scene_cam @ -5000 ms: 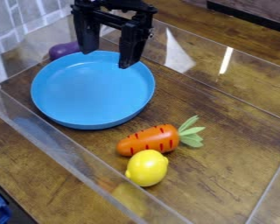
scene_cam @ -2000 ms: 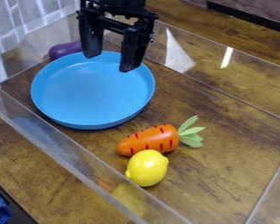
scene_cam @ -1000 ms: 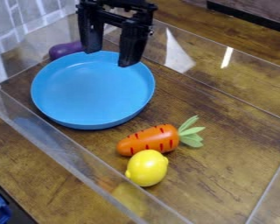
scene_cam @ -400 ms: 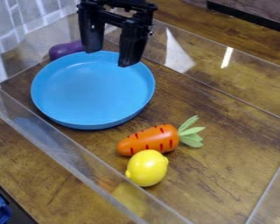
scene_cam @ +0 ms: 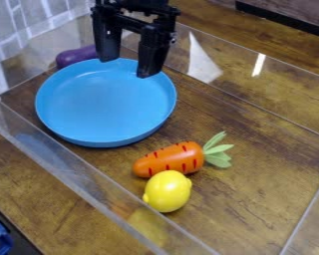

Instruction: Move the carrot to the right side

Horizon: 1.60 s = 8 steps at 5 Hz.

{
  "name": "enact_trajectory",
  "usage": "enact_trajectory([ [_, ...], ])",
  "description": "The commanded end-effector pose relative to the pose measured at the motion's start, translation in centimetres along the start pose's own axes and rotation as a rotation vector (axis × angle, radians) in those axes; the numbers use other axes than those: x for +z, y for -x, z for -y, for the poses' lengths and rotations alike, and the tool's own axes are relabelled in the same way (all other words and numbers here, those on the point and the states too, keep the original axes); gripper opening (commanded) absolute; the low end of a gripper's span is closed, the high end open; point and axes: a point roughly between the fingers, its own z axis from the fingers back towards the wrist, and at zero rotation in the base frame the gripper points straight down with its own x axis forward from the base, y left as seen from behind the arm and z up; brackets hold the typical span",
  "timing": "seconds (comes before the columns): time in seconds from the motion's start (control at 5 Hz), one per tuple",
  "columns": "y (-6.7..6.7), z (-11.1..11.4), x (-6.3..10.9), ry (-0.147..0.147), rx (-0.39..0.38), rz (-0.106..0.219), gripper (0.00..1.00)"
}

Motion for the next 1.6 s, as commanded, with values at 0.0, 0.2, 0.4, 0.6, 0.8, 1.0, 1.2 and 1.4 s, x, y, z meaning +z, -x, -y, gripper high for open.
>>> enact_trajectory([
  [0.0, -0.1, -1.0, 1.9, -0.006, 0.026, 0.053, 1.0],
  [0.2, 0.1, -1.1, 2.2, -0.008, 0.028, 0.049, 1.0],
  [0.4, 0.0, -0.9, 2.1, -0.015, 0.015, 0.04, 1.0],
  [0.6, -0.1, -0.6, 1.9, -0.025, -0.003, 0.027, 1.0],
  [0.8, -0.2, -0.2, 1.6, -0.031, -0.015, 0.014, 1.0],
  [1.0, -0.3, 0.1, 1.5, -0.038, -0.028, 0.0, 1.0],
  [1.2, -0.1, 0.1, 1.8, -0.04, -0.028, 0.004, 1.0],
  [1.4, 0.2, 0.1, 2.3, -0.037, -0.026, 0.012, 1.0],
])
